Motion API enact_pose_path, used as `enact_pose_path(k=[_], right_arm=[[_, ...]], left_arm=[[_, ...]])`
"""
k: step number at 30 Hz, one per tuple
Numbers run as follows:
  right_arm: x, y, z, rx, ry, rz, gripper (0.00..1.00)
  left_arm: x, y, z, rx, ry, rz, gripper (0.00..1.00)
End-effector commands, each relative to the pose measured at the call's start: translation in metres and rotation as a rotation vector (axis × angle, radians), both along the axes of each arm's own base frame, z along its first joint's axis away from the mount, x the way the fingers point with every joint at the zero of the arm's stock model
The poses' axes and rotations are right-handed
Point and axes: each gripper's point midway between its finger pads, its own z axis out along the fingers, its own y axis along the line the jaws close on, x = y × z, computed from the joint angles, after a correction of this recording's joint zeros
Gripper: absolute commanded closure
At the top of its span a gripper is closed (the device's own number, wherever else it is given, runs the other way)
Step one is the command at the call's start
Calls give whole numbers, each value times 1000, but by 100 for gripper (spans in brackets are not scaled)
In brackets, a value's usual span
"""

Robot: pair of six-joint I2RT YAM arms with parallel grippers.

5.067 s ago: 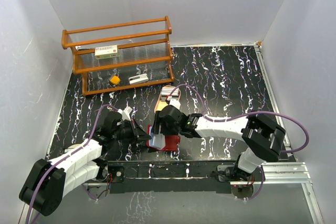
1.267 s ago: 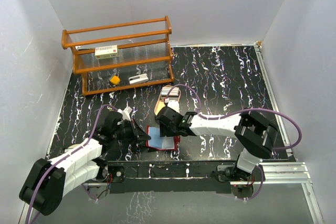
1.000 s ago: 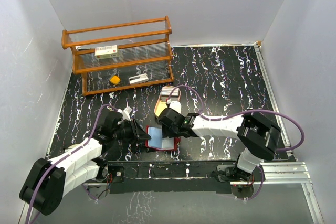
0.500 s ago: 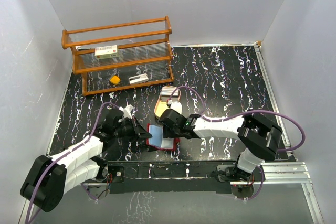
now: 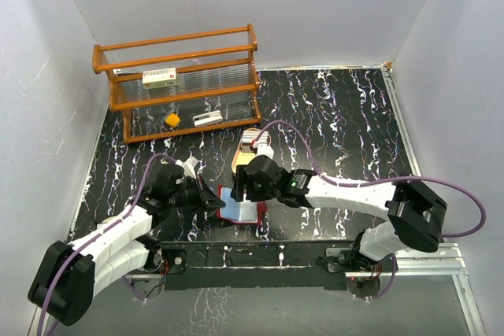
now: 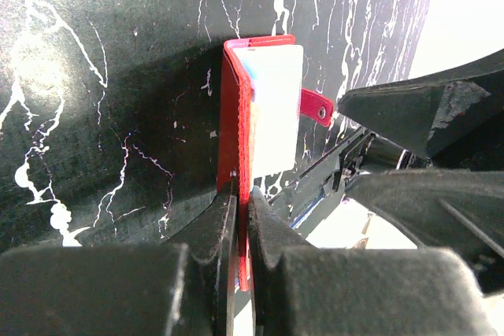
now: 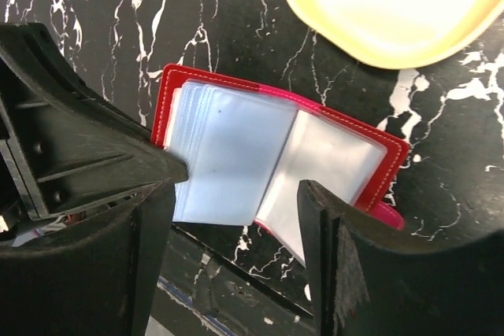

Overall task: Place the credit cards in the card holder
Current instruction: Open the card holder at the center of the board.

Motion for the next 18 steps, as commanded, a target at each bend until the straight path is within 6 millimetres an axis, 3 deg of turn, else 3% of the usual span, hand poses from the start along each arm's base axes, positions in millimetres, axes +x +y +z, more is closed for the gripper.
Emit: enact_pose_path(k=[1,7,18], right_arm=[[9,27,22,100,-5,-5,35],[12,41,11,88,27,5,32],[18,35,-23,0,33,-23,38]], left_arm=[[6,-5,17,-19,-47,-15,100],[6,-5,22,-33,-58,-7,100],[3,-4,13,-41,-32,3,100]])
